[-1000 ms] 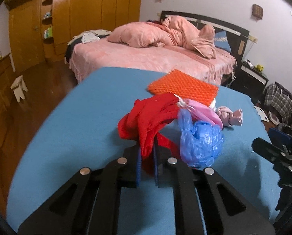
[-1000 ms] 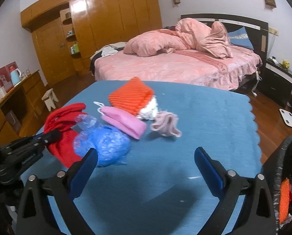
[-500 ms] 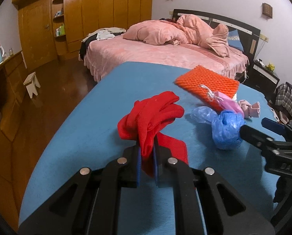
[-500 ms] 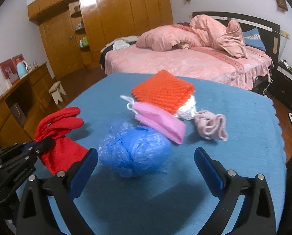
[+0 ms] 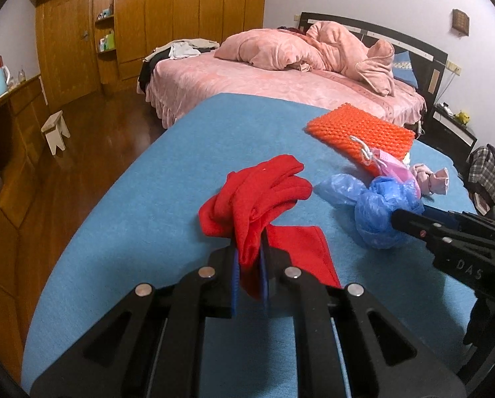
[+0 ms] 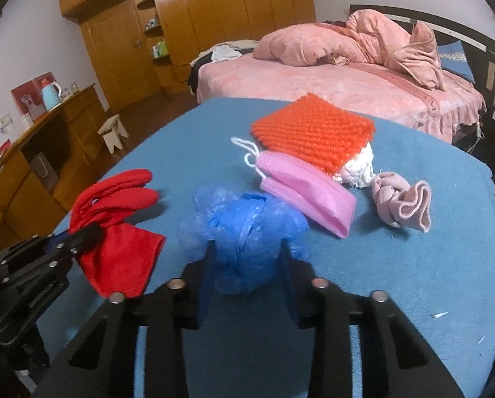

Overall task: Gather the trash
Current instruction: 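Lift the blue plastic bag with the right tool while the left tool holds the red glove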

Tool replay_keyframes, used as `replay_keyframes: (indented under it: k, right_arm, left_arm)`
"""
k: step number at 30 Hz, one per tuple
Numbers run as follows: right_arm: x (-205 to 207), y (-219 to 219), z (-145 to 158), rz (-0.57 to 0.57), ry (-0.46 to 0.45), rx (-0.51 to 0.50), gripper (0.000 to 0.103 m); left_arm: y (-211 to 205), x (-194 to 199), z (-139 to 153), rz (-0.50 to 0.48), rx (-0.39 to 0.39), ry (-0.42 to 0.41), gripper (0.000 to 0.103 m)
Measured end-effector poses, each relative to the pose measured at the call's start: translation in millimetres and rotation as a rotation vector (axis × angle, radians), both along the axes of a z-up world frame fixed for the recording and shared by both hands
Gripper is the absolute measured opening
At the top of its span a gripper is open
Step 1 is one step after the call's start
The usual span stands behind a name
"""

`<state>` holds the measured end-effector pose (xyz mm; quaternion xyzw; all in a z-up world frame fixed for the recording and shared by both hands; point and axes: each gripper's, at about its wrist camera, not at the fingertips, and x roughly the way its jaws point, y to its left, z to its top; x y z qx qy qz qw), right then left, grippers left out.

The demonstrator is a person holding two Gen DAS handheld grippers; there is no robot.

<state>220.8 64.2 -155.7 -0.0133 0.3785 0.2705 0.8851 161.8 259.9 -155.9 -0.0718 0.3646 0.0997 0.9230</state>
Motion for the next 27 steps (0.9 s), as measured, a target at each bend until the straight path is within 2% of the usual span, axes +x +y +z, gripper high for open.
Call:
replay_keyframes:
  k: [7,13,15,17,19,20,21,22,24,27]
  right_arm:
    - [-13.5,-6.2,19.5,0.025,-0.034,0.030,0.005]
    - [-23.5,-18.4,34.8,0.031,-0.065,0.054,0.003]
    - [-23.2,-19.1,32.5,0.026,-0.055,0.032,0.003]
    - [-23.2,-20.5,29.5,0.022,-0.047,0.028,0.009]
    - [-21.9,-19.5,24.5,0.022,-0.020,0.023,0.038]
    - [-22.4,-18.6,22.6,0.019,-0.020,0.021,0.046]
    - [-22.5,-16.7,20.7,0.022,-0.018,0.015,0.059]
    - [-23.5,-15.6,18.8,0.023,-0.018,0.007,0.066]
    - [-25.1,-13.1,12.7,0.015,-0.012,-0.018,0.079]
    - [-25.7,-11.0,1.1,-0.003,0.004,-0.046,0.081]
  left_arm:
    - [-9.2,-9.2,10.5,-0.020,0.008,-0.027,0.009]
    - [-21.5,-17.1,20.3,-0.054,0.014,-0.053,0.009]
    - [-24.6,-18.2,19.7,-0.061,0.013,-0.051,0.009]
    - [-26.4,-18.8,17.4,-0.064,0.013,-0.045,0.009]
    - [-27.7,-19.3,14.0,-0.067,0.022,-0.034,0.009]
    - [-27.6,-19.5,11.7,-0.067,0.025,-0.026,0.009]
    - [-26.3,-20.0,8.9,-0.066,0.024,-0.018,0.009]
    - [-25.1,-20.2,6.9,-0.064,0.021,-0.012,0.009]
    - [-23.5,-19.9,4.7,-0.061,0.024,-0.004,0.009]
    - [-19.6,-20.8,-0.4,-0.055,0.023,0.011,0.009]
